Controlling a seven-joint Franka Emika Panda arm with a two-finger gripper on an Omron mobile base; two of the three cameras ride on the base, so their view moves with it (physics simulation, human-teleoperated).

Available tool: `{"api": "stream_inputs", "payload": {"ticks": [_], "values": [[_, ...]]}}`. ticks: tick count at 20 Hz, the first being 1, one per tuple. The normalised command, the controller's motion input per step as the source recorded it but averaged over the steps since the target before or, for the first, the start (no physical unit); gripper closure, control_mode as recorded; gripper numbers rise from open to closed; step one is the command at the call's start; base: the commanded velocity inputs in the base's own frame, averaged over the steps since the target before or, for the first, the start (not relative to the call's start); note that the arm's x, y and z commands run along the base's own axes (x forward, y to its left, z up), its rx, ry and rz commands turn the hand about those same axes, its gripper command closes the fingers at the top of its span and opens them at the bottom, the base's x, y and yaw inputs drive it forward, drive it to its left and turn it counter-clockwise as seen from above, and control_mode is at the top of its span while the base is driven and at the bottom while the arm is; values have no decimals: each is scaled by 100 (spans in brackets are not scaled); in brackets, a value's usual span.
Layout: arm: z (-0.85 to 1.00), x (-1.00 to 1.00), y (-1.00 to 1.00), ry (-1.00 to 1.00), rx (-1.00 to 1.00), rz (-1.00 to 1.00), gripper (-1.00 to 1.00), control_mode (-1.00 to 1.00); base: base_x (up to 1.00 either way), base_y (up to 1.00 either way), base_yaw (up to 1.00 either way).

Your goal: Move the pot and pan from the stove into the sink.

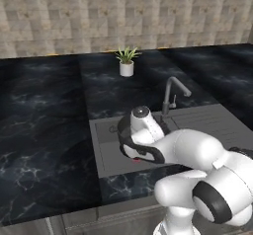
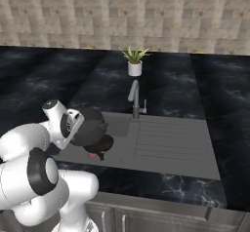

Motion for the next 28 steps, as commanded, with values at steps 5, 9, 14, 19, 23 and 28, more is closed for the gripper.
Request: {"api": "stream_inputs", "payload": {"ticks": [5, 9, 14, 19, 23, 28], "values": [[-17, 17, 0, -2, 0, 0, 100, -100, 0, 0, 0], [-1, 3, 0, 0, 0, 0, 100, -100, 0, 0, 0], [-25, 19, 0, 1, -4, 0, 100, -100, 0, 0, 0], [-32, 14, 1, 0, -4, 0, 100, -100, 0, 0, 0], [-32, 0, 24, 0, -4, 0, 100, -100, 0, 0, 0], [-22, 0, 35, 0, -3, 0, 100, -100, 0, 0, 0]]}}
